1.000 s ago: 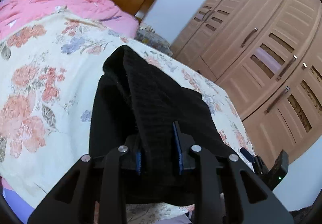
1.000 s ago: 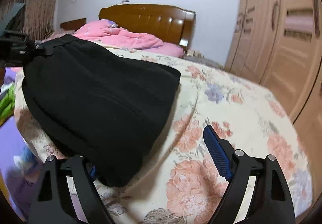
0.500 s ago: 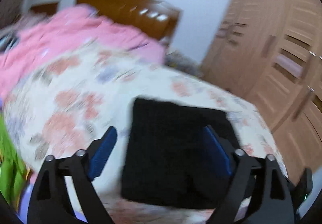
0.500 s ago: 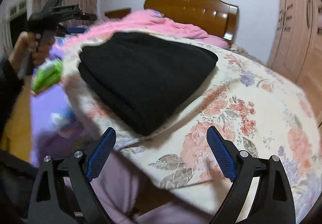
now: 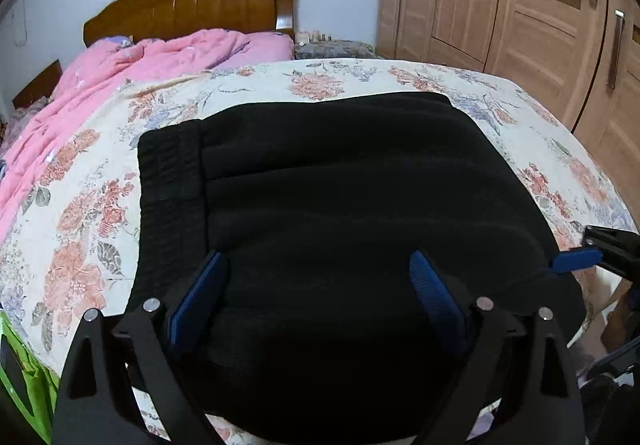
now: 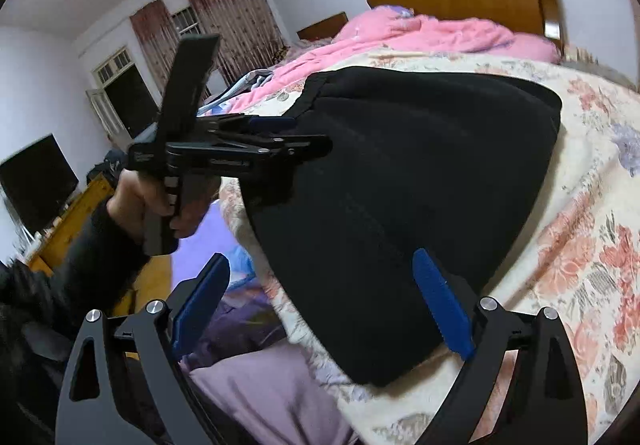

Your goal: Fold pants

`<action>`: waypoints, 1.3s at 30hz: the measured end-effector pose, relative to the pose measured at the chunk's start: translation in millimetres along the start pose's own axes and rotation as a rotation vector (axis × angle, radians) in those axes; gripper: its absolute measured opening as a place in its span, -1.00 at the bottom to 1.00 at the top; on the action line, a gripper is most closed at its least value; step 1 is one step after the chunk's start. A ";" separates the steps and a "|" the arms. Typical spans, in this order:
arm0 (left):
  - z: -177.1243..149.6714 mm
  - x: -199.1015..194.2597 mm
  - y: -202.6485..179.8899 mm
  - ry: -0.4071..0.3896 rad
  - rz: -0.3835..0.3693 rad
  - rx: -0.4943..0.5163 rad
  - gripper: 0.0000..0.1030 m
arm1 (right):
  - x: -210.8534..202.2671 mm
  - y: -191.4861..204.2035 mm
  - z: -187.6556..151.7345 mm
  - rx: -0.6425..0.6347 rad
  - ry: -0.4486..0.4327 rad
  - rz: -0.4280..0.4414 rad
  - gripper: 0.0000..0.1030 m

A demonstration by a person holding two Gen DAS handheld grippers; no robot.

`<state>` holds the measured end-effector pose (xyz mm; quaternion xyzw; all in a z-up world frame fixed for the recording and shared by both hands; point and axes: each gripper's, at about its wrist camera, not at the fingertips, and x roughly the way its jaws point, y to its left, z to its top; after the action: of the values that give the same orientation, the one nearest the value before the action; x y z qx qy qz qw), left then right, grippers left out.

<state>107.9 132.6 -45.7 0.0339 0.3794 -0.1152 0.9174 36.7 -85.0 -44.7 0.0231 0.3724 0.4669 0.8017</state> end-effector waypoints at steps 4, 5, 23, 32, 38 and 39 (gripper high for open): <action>-0.4 3.4 -2.7 -0.009 0.013 0.003 0.89 | -26.8 -20.5 36.3 0.033 -0.107 -0.023 0.74; -1.8 4.5 -3.9 -0.014 0.022 0.002 0.90 | -27.9 -31.6 45.4 0.068 -0.114 -0.015 0.74; -7.0 6.6 -0.9 -0.055 0.035 0.000 0.92 | 10.2 -159.4 118.1 0.408 -0.141 -0.083 0.73; 11.4 -36.0 -68.0 -0.128 -0.126 0.158 0.72 | 30.3 -216.7 105.7 0.564 -0.078 -0.106 0.05; -3.6 16.9 -108.6 -0.025 -0.221 0.255 0.81 | 42.7 -214.2 107.2 0.495 -0.094 -0.206 -0.61; -8.3 20.2 -107.1 -0.047 -0.223 0.246 0.84 | 39.1 -205.3 112.5 0.457 -0.114 -0.234 -0.65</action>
<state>90.6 26.1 -63.1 0.1011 0.3423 -0.2628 0.8964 267.7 -135.7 -65.0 0.1864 0.4225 0.2728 0.8440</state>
